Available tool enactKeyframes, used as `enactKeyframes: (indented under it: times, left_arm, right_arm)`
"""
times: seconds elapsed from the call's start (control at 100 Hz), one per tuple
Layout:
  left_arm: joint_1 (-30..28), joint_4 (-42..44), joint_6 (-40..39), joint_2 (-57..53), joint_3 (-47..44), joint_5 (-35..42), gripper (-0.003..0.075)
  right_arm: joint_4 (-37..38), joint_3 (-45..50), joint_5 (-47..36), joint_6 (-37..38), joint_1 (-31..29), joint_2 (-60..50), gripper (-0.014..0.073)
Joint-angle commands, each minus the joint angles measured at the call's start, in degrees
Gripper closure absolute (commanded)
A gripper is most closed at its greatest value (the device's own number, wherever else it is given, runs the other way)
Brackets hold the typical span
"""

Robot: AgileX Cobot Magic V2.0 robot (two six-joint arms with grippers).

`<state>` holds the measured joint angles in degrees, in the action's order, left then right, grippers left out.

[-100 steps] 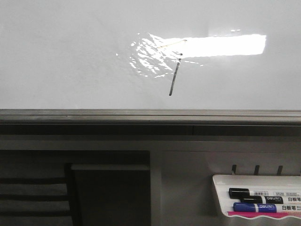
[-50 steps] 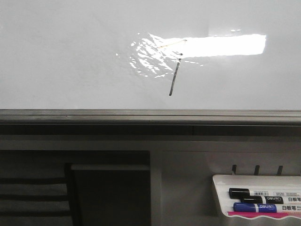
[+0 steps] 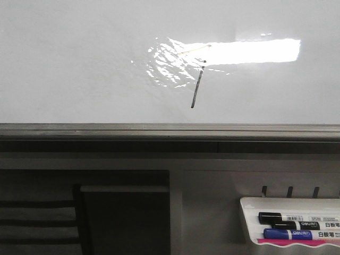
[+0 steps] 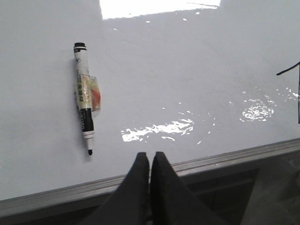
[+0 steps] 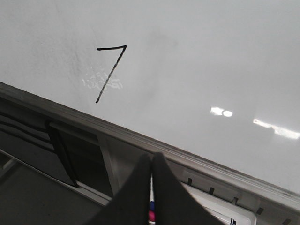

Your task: Write number 7 on whiteboard

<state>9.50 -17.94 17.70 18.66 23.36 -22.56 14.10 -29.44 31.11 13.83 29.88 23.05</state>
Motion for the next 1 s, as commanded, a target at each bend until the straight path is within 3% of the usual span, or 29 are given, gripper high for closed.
enactKeyframes:
  times: [0.0,0.34,0.52,0.65,0.7,0.99]
  left_arm:
    - [-1.2,0.6,0.0,-5.4,-2.1,5.9,0.0741]
    - [-2.1,1.2,-0.7,-18.3,-18.4,22.6,0.0741]
    - [-3.9,12.3,-12.8,-20.6,-21.6,25.0,0.0741]
    - [-4.6,12.4,-13.3,-20.6,-25.6,31.5,0.0741]
    - [-4.6,12.4,-13.3,-20.6,-25.1,28.0,0.0741]
    - [-4.6,12.4,-13.3,-20.6,-25.3,26.8,0.0741]
  right_arm:
    - [1.3,-1.5,-4.4,0.2,-0.4,0.2,0.0665]
    - [1.3,-1.5,-4.4,0.2,-0.4,0.2,0.0665]
    - [1.3,-1.5,-4.4,0.2,-0.4,0.2,0.0665]
    - [1.3,-1.5,-4.4,0.2,-0.4,0.2,0.0665]
    - [1.3,-1.5,-4.4,0.2,-0.4,0.2,0.0665]
    - [1.3,-1.5,-4.4,0.2,-0.4,0.2,0.0665]
